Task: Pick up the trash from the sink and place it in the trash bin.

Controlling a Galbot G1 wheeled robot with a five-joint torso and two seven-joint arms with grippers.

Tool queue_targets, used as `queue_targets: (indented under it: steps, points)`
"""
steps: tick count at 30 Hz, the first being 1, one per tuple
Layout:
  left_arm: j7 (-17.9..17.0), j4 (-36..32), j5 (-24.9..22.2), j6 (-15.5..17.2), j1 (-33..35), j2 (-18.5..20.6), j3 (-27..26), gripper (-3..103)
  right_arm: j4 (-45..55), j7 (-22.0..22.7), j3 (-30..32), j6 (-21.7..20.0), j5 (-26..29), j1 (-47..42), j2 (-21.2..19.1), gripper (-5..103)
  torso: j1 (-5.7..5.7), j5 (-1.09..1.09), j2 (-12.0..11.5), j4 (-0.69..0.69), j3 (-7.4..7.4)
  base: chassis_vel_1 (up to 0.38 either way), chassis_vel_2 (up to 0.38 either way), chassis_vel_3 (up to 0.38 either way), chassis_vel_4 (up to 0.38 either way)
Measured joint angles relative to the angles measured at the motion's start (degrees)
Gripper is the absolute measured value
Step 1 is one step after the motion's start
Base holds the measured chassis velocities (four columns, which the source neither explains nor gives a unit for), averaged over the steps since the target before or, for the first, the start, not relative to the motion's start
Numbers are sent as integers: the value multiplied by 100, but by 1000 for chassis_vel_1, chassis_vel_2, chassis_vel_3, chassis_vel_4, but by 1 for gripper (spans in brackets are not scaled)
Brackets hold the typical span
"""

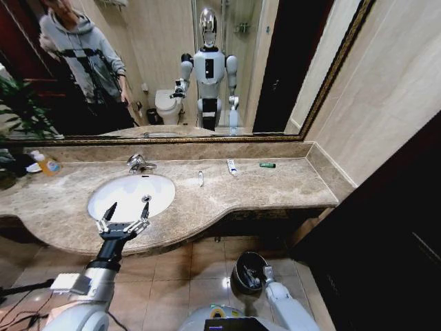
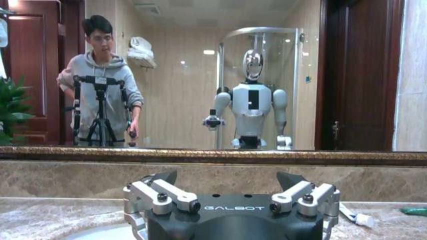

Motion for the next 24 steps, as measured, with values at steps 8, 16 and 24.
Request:
queue_targets:
  steps: [8, 16, 24]
  points:
    - [0, 0, 0, 0, 0, 0, 0, 100, 833, 32, 131, 56, 206, -546, -124, 100, 0, 1, 0, 0, 0, 0, 0, 0, 0]
    - [0, 0, 0, 0, 0, 0, 0, 100, 1901, 231, 402, 587, 107, -1195, -228, 100, -1, 2, 0, 0, 0, 0, 0, 0, 0]
    - [0, 0, 0, 0, 0, 0, 0, 100, 4300, 352, 906, 740, 31, -2550, -87, 100, -1, 0, 1, 0, -1, 0, 0, 0, 0]
